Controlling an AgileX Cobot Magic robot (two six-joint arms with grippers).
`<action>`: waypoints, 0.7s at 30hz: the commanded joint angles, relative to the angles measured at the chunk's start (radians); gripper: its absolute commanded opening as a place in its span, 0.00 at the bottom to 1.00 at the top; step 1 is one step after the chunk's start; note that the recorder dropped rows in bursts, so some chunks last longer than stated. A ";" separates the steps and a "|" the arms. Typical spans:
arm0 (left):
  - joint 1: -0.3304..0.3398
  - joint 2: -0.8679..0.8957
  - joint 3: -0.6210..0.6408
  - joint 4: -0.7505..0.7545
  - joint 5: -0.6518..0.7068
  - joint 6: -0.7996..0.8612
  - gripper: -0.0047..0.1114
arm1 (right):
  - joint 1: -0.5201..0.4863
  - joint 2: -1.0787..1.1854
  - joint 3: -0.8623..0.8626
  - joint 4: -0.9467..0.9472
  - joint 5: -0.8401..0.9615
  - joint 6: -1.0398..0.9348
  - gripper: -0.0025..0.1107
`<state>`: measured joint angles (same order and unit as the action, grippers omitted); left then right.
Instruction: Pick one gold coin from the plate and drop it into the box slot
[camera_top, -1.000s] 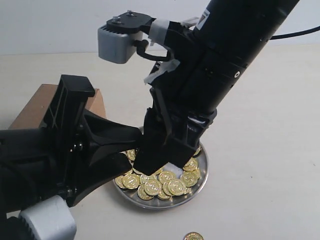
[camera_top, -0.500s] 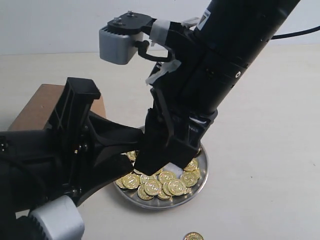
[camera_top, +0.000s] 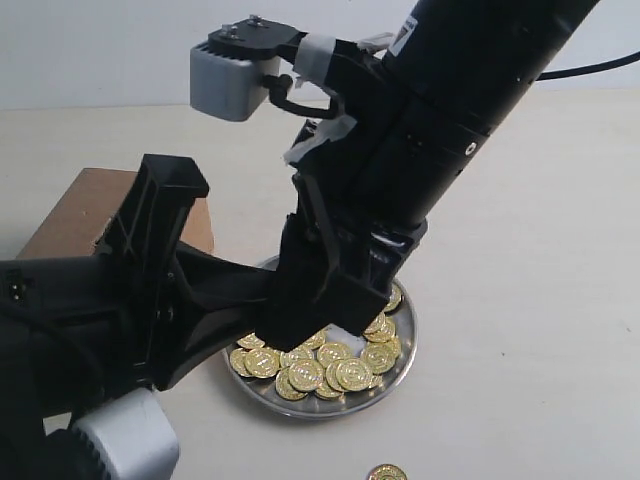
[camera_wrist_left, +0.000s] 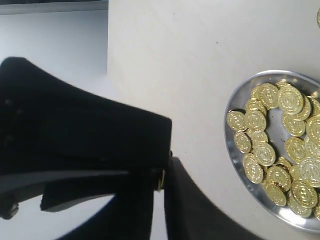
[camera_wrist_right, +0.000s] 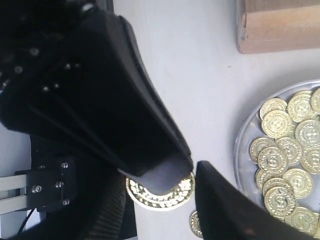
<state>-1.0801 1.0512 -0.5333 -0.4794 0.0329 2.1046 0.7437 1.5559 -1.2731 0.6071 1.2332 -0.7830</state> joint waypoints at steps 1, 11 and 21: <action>-0.009 0.007 -0.005 0.007 -0.006 -0.010 0.04 | 0.000 -0.006 -0.001 0.011 -0.012 -0.011 0.40; 0.003 0.007 -0.005 -0.014 -0.004 -0.174 0.04 | 0.000 -0.068 -0.003 -0.180 -0.012 0.081 0.62; 0.341 0.007 -0.005 -0.039 0.061 -0.797 0.04 | 0.000 -0.428 -0.003 -0.892 -0.127 0.657 0.09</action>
<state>-0.8455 1.0552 -0.5333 -0.5032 0.0464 1.4965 0.7437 1.2385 -1.2731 -0.0978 1.1656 -0.3328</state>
